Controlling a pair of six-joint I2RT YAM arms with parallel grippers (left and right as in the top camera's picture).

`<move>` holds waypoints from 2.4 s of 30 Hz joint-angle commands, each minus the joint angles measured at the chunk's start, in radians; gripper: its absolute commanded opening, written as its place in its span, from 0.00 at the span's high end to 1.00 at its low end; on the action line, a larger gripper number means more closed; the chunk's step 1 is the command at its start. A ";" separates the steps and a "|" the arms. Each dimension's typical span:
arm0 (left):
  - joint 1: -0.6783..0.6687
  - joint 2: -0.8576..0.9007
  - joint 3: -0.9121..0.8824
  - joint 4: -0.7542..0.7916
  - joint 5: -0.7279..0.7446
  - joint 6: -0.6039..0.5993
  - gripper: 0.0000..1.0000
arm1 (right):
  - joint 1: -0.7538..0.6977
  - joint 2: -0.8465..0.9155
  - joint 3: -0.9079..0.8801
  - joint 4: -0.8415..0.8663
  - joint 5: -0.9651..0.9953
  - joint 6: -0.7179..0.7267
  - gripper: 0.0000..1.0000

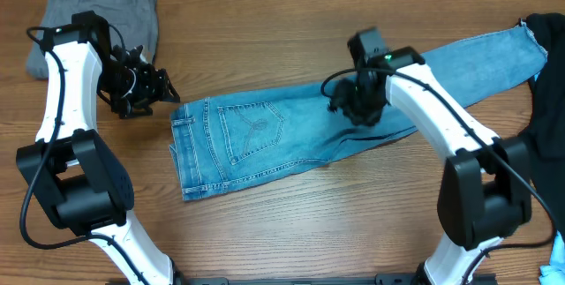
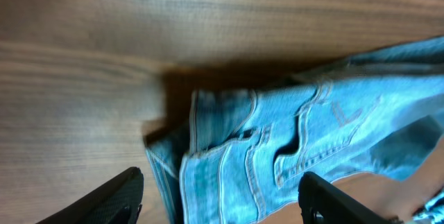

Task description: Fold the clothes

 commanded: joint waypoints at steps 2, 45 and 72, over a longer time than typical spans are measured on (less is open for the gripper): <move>-0.008 0.005 -0.117 -0.013 0.008 0.018 0.27 | 0.004 -0.037 0.022 0.000 -0.090 -0.111 0.39; 0.067 0.005 -0.335 0.131 0.074 -0.003 0.21 | -0.267 -0.037 0.025 0.119 -0.187 -0.100 0.34; 0.105 0.005 -0.192 0.172 -0.128 -0.094 0.96 | -0.698 -0.037 0.021 0.192 -0.134 -0.156 0.34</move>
